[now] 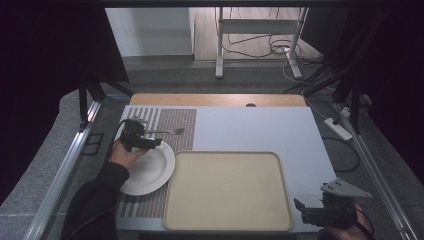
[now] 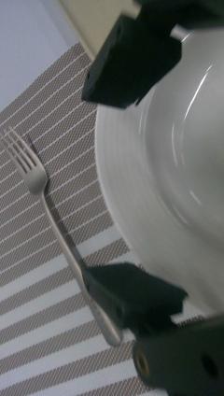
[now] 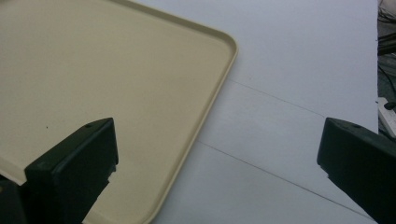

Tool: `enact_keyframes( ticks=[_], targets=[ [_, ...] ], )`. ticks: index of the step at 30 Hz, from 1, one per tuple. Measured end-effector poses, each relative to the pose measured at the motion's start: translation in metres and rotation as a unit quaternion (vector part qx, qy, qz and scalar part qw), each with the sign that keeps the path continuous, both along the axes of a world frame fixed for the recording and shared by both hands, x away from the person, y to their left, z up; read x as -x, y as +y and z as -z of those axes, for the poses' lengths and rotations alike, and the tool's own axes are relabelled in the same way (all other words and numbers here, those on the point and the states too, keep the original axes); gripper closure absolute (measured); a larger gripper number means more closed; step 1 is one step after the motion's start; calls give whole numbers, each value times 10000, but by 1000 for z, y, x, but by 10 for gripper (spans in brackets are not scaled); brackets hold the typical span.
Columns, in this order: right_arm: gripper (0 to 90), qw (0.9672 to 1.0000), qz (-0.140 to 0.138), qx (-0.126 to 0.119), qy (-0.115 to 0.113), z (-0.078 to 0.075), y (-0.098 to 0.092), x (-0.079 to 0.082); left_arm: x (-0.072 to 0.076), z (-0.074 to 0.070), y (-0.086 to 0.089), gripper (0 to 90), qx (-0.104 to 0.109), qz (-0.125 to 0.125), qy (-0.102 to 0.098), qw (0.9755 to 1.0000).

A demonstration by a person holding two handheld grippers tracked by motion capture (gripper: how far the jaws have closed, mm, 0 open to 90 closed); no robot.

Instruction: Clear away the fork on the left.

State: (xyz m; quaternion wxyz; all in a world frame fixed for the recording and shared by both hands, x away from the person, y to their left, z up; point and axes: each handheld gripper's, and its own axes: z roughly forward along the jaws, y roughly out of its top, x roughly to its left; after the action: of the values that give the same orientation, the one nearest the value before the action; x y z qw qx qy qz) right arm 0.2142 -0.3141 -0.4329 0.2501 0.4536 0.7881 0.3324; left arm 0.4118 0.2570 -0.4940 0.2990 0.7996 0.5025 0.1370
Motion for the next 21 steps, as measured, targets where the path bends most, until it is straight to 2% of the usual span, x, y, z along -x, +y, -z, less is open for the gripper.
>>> enact_keyframes(
  ticks=[1, 2, 3, 7, 13, 14, 16, 21],
  targets=[
    [0, 10000, -5, 1, 7, 0, 0, 0, 0, 0, 0, 256, 0, 0, 0, 10000],
    [0, 10000, -5, 1, 7, 0, 0, 0, -2, 0, 1, 256, -36, -9, 22, 10000],
    [0, 10000, 1, 1, 2, 0, 0, 0, -4, 0, 2, 382, -77, -12, 45, 10000],
    [0, 10000, 1, 4, 2, 0, 0, 0, -15, 3, 7, 574, -192, 26, 162, 9997],
    [0, 10000, 5, 4, 2, 0, 0, 0, -26, 6, 12, 822, -211, 42, 273, 9994],
    [0, 10000, 5, 4, 2, 0, 0, 0, -28, 7, 13, 822, -209, 46, 313, 9993],
    [0, 10000, 1, 6, 4, 0, 0, 0, -32, 9, 15, 885, -260, 4, 365, 9990],
    [0, 10000, -1, 3, 8, 0, 0, 0, -45, 13, 23, 885, -317, -147, 447, 9984]
  ],
)
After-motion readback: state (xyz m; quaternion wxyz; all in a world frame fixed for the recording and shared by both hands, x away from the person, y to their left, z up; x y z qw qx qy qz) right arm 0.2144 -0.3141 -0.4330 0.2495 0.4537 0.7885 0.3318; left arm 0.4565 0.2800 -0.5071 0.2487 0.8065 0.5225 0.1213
